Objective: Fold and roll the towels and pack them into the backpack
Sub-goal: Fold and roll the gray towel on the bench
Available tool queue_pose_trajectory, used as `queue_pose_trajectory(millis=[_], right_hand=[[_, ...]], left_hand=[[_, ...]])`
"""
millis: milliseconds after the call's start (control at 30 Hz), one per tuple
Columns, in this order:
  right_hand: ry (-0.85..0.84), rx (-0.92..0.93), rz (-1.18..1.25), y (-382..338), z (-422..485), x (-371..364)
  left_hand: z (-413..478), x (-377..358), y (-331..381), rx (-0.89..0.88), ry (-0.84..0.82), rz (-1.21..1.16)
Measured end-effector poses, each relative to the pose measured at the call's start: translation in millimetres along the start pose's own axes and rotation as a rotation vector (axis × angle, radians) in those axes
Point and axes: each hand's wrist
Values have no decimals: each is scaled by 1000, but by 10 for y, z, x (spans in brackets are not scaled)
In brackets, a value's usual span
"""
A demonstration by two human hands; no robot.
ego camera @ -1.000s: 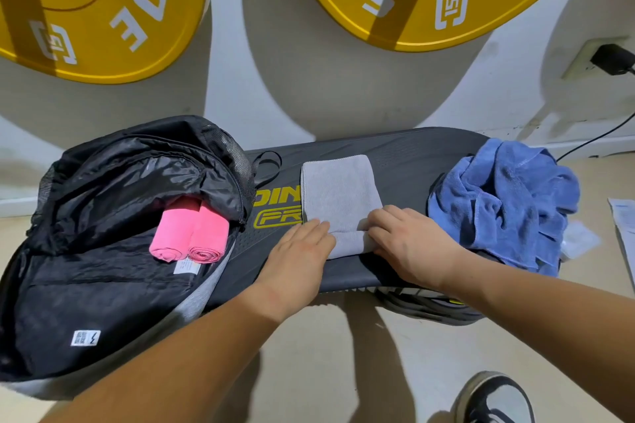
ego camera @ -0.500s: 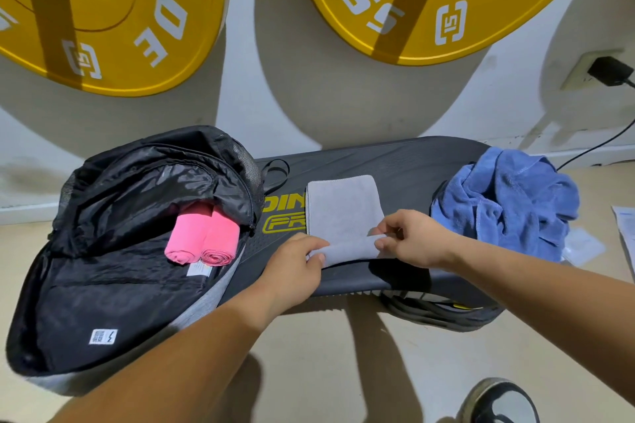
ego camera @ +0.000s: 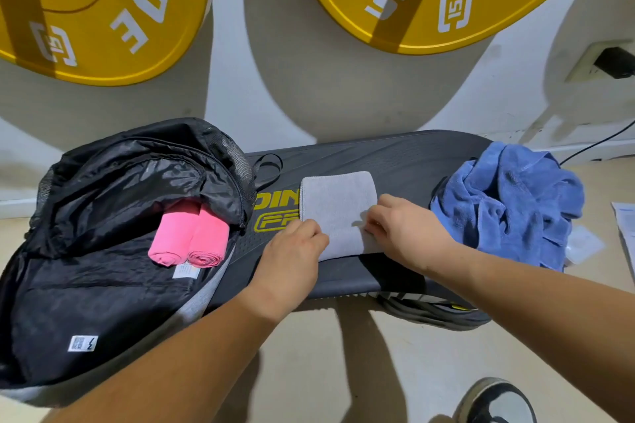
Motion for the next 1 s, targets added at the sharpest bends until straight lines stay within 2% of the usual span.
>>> queue_pose_trajectory(millis=[100,167,233,300,400,500,600,667,733,800,833,933,1000], right_hand=[[153,224,-110,53,-47,-14],[93,272,-150,120,-77,-18],[-4,269,-218,159,-96,-31],[-33,252,-232,156,-99,-33],[-132,142,-98,101,-52,46],[-384,-59,153,121,57,234],[-531,-240,437,144,125,386],[-601,-305,545,116,104,398],[-624,-343,549,74,77,376],[-606,-361,515,44,77,350],[-592,-367,503,36,84,345],[-550,-374,489,33,92,317],[-520,-341,415,45,97,290]], left_hand=[[-69,13,40,-30,-21,4],[-88,28,30,5,-48,3],[-70,38,9,79,-80,-22],[-44,39,-10,144,-106,-78],[-10,54,-63,210,-101,-212],[16,99,-79,362,-106,-420],[27,157,-28,507,-5,-610],[25,162,6,557,33,-641],[8,132,19,564,44,-599],[-13,132,17,503,92,-464],[-24,143,11,416,121,-370],[-50,163,39,-11,116,-107],[-111,147,81,-155,49,-34]])
Point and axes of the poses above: each hand's wrist, its own z-axis towards the middle knuckle, its own x-axis out of the back of the hand, y = z × x, and after that the axes turned 14 degrees about -z, right-handed
